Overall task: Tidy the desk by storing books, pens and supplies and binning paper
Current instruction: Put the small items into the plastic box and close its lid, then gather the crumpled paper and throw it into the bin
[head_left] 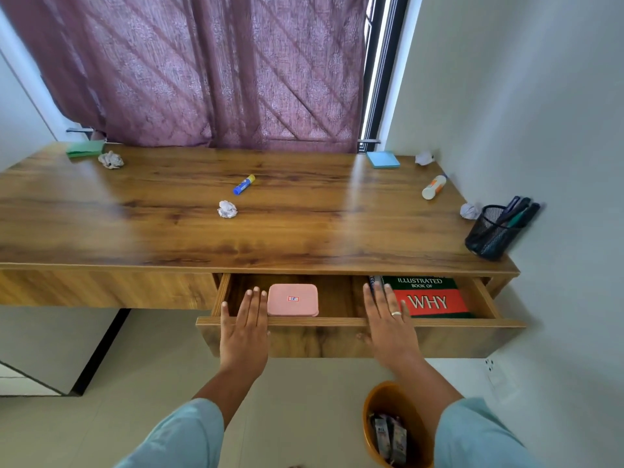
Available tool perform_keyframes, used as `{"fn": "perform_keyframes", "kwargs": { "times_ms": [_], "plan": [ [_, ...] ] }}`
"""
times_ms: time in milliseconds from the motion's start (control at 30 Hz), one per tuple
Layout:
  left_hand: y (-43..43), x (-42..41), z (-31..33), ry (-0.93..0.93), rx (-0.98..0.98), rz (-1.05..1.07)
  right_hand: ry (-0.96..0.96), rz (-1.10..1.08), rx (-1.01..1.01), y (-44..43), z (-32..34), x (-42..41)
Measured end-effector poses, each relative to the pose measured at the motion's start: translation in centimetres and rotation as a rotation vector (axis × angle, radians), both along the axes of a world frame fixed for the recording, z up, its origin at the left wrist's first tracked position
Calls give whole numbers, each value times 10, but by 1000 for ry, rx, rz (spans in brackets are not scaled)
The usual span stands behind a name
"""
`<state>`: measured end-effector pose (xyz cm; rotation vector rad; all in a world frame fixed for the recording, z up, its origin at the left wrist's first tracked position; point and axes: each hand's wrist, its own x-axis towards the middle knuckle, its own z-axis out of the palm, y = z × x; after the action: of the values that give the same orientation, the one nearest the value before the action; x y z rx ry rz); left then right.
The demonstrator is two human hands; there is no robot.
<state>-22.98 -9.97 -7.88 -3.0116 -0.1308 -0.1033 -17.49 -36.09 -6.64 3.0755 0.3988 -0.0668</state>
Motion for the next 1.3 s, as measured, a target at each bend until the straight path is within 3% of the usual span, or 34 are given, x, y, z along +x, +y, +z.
{"fn": "perform_keyframes", "kwargs": {
  "times_ms": [167, 300, 433, 700, 1300],
  "plan": [
    [18, 57, 18, 57, 88, -38, 23, -38, -110, -1, 32, 56],
    [28, 103, 33, 140, 200, -192, 78, -46, -183, 7, 30, 84],
    [22, 135, 28, 219, 115, -211, 51, -56, -208, 12, 23, 104],
    [21, 150, 11, 89, 80, -222, -31, -2, -398, 27, 13, 130],
    [28, 149, 8, 49, -33, -288, 147, -121, -536, 69, 59, 133]
  ]
}}
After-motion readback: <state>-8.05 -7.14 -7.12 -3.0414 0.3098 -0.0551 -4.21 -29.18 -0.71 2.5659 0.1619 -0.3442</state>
